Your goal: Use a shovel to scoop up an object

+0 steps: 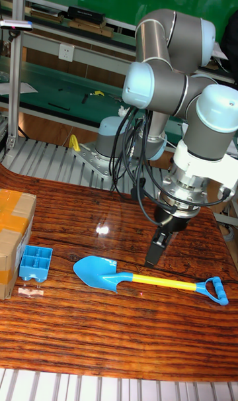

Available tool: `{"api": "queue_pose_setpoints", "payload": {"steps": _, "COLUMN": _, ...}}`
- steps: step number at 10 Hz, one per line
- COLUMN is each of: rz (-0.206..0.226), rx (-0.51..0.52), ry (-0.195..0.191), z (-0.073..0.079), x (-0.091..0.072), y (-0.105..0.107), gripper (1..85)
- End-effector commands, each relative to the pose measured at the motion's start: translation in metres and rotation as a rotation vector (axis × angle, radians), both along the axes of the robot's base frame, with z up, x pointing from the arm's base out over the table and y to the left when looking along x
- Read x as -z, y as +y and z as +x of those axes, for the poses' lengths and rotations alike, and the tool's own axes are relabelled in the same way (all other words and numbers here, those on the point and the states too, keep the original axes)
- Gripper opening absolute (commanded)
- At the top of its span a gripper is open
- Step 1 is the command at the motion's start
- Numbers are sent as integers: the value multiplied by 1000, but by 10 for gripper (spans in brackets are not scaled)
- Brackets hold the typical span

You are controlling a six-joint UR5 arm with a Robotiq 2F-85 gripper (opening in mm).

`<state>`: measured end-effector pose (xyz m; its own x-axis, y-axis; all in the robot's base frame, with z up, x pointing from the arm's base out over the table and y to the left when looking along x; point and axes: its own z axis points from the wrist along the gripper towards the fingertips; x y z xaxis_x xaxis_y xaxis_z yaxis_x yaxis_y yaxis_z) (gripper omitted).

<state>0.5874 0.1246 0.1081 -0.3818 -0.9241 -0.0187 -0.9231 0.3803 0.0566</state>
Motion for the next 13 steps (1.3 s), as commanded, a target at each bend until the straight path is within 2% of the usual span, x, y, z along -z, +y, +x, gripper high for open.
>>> {"api": "queue_pose_setpoints", "payload": {"steps": 1, "rz": 18, "rx": -58, "ry": -1, "z": -2, "x": 0, "y": 6, "gripper": 800}}
{"api": "queue_pose_setpoints", "payload": {"steps": 5, "rz": 57, "rx": -65, "ry": 11, "z": -6, "x": 0, "y": 19, "gripper": 830}}
{"api": "queue_pose_setpoints", "payload": {"steps": 7, "rz": 42, "rx": -42, "ry": -13, "z": -10, "x": 13, "y": 40, "gripper": 837}}
{"api": "queue_pose_setpoints", "payload": {"steps": 9, "rz": 52, "rx": -15, "ry": -30, "z": -10, "x": 25, "y": 58, "gripper": 837}}
{"api": "queue_pose_setpoints", "payload": {"steps": 10, "rz": 30, "rx": -7, "ry": -44, "z": -6, "x": 25, "y": 52, "gripper": 813}}
{"api": "queue_pose_setpoints", "payload": {"steps": 11, "rz": 8, "rx": -35, "ry": -42, "z": -2, "x": 20, "y": 38, "gripper": 770}}
{"api": "queue_pose_setpoints", "payload": {"steps": 13, "rz": 14, "rx": -89, "ry": 2, "z": -14, "x": 20, "y": 38, "gripper": 780}}
